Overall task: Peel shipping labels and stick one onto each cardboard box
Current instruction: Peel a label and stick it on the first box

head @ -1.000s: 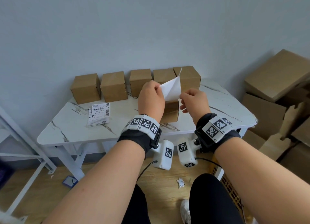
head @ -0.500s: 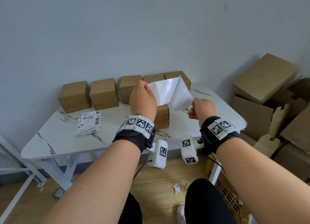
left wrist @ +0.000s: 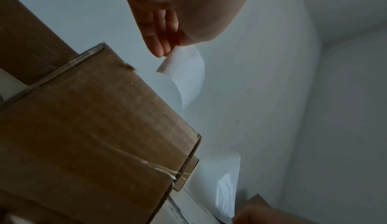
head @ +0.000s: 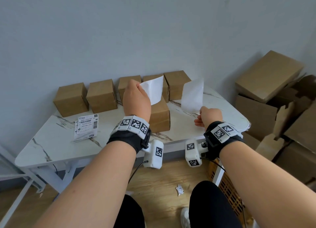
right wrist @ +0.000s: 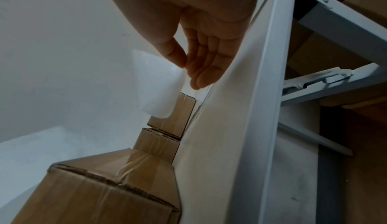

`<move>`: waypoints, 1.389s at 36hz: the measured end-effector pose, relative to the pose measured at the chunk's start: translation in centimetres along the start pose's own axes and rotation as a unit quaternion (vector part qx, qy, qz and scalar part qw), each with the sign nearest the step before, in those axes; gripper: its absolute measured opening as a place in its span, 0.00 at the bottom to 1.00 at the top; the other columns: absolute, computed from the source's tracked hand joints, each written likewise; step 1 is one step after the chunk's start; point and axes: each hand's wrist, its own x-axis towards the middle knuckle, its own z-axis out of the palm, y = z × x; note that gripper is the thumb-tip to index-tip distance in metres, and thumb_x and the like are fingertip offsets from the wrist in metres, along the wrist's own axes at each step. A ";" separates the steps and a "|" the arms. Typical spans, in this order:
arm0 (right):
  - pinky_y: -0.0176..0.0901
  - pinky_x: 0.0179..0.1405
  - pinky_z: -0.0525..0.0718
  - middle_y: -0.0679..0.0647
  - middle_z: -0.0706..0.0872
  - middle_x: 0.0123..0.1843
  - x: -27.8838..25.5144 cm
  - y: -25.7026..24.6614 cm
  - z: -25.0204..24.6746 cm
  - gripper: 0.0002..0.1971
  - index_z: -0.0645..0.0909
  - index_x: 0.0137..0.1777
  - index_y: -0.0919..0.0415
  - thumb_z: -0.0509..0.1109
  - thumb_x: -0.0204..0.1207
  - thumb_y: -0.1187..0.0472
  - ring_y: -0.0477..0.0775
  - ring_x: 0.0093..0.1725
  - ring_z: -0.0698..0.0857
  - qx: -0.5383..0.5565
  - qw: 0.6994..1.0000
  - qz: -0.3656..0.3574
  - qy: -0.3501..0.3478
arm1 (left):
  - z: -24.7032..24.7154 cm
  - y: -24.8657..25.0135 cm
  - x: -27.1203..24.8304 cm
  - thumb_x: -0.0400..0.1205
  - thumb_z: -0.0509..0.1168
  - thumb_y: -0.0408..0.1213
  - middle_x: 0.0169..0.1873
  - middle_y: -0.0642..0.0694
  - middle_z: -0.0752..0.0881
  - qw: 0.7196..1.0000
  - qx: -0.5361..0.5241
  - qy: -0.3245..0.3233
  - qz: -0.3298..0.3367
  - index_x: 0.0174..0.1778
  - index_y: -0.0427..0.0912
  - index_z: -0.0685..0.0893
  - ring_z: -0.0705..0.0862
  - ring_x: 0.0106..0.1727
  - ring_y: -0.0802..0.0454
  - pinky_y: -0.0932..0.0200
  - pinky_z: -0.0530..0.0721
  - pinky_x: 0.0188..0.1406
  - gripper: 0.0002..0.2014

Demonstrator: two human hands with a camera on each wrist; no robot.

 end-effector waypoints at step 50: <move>0.46 0.38 0.81 0.53 0.81 0.29 -8.6 -7.8 4.8 0.08 0.82 0.36 0.62 0.68 0.77 0.66 0.52 0.29 0.79 0.011 0.972 -0.195 -0.130 | -3.6 -0.3 -1.0 0.81 0.68 0.40 0.44 0.47 0.87 0.964 0.013 -0.043 0.262 0.49 0.41 0.90 0.82 0.48 0.48 0.52 0.83 0.42 0.09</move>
